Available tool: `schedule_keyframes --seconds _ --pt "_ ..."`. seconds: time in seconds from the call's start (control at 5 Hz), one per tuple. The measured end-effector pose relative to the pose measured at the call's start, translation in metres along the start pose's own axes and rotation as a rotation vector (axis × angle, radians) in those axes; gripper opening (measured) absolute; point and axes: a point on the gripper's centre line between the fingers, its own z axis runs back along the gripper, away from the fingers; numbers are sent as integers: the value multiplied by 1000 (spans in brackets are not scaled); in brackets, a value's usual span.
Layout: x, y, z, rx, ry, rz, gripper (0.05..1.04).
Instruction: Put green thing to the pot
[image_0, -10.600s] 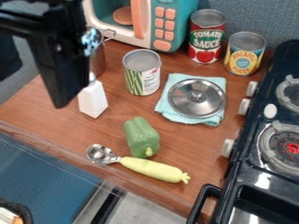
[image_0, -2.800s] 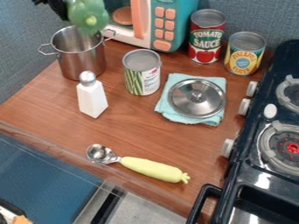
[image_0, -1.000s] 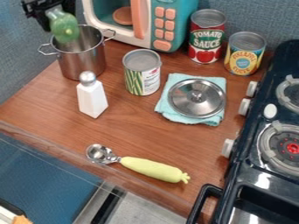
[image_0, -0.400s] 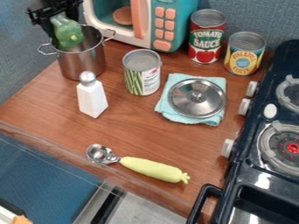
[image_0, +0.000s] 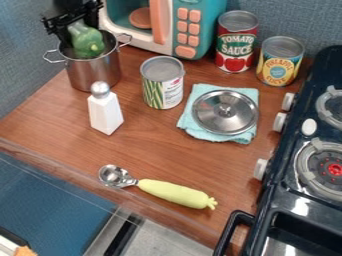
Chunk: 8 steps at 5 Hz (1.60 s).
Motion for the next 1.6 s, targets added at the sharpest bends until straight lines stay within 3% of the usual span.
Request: schedule_keyframes --seconds 0.2,0.6,1.0,1.2,1.4,1.6 --pt "-6 -5 1 0 8 -7 987" --pt "-10 -7 1 -2 24 -23 997" --pt "-11 -18 14 -40 82 -33 997" --pt "-16 -26 26 -73 147 -97 997" --pt "-23 -28 40 -80 231 -195 997" --pt "-35 -27 46 -61 280 -279 998"
